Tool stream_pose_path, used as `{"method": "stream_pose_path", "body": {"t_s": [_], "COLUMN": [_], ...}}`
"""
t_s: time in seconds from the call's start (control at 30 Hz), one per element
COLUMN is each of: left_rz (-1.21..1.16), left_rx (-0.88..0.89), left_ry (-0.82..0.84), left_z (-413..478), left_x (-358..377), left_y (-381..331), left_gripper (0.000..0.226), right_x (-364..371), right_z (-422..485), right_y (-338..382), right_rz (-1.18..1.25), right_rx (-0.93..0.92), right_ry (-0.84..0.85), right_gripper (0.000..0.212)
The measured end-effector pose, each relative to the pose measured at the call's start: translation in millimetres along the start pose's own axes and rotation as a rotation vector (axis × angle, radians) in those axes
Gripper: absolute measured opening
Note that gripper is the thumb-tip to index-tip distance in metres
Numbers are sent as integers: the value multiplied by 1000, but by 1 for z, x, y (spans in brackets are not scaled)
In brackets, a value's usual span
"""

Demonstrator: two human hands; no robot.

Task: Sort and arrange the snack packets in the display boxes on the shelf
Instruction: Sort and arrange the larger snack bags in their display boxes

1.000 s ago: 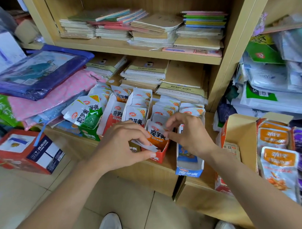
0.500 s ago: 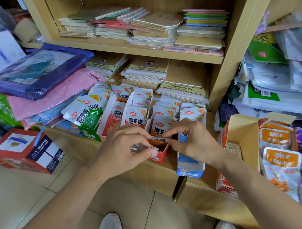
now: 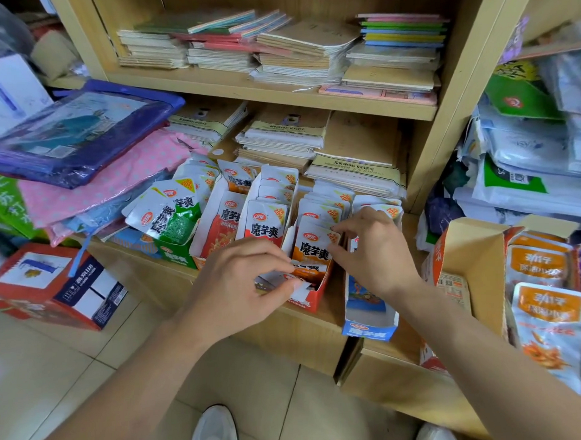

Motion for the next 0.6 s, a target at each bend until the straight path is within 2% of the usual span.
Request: {"method": "stream_pose_path", "body": {"t_s": [0.1,0.17,0.3,0.4,0.5,0.6], "left_rz": [9,8,-47,-44,-28,5], "left_rx": [-26,-56,-101,-98,-94,-106], "left_ry": [-6,-16,-42,-24,-10,-35], "left_z": [0,0,-2,-2,-3,-1], "left_x": [-1,-2,-5,-2,1,1], "left_y": [-1,0,4,8,14,16], "left_gripper": [12,15,25,31,18,7], "right_x": [3,2,2,1,-1,-2], "right_z": [5,5,-18,-30,-32,-30], "right_y": [4,6,27,28,30,29], "right_rz": [52,197,497,594,693,718], "right_rx": [-8,-22,-138,-103,-63,-32], "right_ry": [29,97,339,346,363,347], "right_gripper": [2,11,9,8,2,7]}}
Point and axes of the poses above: each hand's wrist, its own z-axis towards the middle knuckle, its own x-axis out of the palm, y = z × x, the point moved 9 cm from there along z, towards the middle knuckle, and after that the axes turned 8 degrees about -z, right-handed, at the moved point
